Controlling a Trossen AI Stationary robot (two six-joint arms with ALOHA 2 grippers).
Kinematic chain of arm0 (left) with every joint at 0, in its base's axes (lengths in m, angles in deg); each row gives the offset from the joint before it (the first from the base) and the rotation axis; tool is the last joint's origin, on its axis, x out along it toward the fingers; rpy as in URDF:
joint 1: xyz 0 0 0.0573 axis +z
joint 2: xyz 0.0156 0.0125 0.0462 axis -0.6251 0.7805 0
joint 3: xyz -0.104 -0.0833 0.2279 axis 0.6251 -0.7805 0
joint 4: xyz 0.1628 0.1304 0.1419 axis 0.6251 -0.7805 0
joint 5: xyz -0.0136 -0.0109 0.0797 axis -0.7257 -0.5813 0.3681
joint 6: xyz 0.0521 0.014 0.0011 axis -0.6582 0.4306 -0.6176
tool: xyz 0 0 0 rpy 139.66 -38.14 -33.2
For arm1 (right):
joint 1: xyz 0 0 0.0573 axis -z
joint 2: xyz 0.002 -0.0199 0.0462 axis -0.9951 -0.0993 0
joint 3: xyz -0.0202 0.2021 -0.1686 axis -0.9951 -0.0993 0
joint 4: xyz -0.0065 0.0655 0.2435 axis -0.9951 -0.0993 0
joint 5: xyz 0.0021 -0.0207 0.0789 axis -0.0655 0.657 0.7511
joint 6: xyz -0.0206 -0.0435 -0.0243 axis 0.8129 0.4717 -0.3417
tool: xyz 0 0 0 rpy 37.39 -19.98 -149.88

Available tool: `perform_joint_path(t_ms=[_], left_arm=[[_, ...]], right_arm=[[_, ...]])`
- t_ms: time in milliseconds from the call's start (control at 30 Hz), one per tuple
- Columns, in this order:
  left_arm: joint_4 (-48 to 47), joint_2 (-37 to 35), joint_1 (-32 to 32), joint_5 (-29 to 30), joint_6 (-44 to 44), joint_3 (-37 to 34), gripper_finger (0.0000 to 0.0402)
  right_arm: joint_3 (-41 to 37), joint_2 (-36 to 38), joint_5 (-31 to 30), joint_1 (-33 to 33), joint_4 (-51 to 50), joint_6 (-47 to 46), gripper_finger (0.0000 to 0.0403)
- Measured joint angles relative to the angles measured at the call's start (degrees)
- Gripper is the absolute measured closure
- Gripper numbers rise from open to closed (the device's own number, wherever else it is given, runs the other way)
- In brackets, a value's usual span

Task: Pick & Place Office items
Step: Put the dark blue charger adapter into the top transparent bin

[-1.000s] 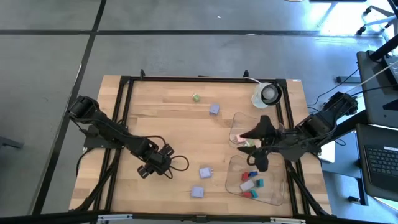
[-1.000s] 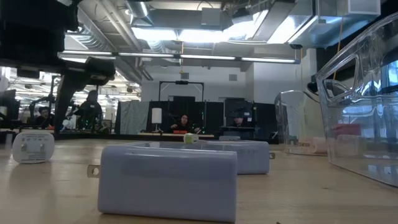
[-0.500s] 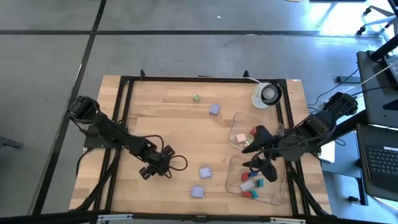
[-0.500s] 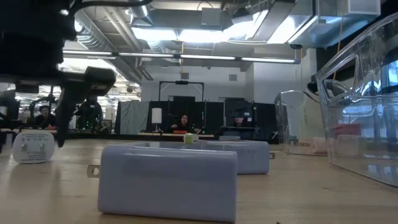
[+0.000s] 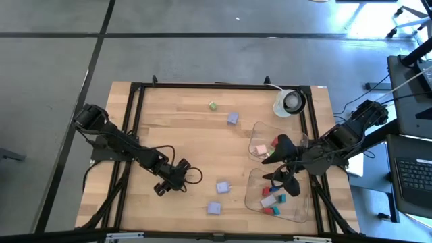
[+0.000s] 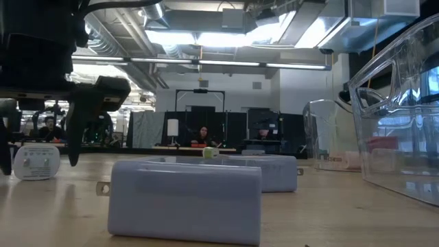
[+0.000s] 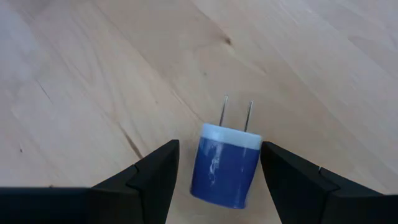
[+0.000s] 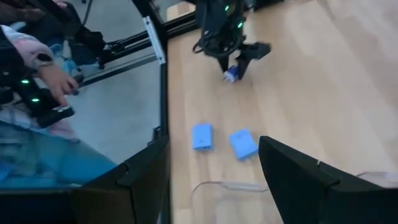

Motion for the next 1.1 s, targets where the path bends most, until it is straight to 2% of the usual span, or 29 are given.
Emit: perform_joint_path(t_ms=[100,300,433,533,700,833,967,1100], left_arm=[[0.05,0.00,0.00,0.00,0.09,0.00,0.0201],[1.01,0.00,0.21,0.00,0.69,0.00,0.0274],[4.75,0.00,1.11,0.26,7.16,-0.02,0.0276],[10.18,-0.30,1.84,3.13,12.96,-0.02,0.0276],[25.83,-1.11,3.49,11.91,20.32,-0.02,0.0276],[42.19,-1.20,4.78,18.41,21.28,-0.02,0.0275],[54.84,-1.25,5.43,24.08,18.30,-0.02,0.0275],[66.32,-1.27,6.33,28.16,17.08,-0.02,0.0275]], right_arm=[[0.00,0.00,-2.04,0.00,0.02,1.40,0.0156],[-0.02,0.00,-2.00,0.00,0.06,0.70,0.0156],[-0.02,0.01,-2.00,0.00,0.90,1.16,0.0156],[-0.02,-0.01,-2.00,0.00,0.94,1.16,0.0156],[-0.04,-0.01,-1.98,0.00,1.60,1.16,0.0156],[-0.04,0.01,-2.41,0.00,2.14,1.16,0.0156],[-0.04,0.00,-8.11,0.00,2.14,2.59,0.0156],[-0.04,-0.01,-16.82,0.03,2.21,6.69,0.0156]])
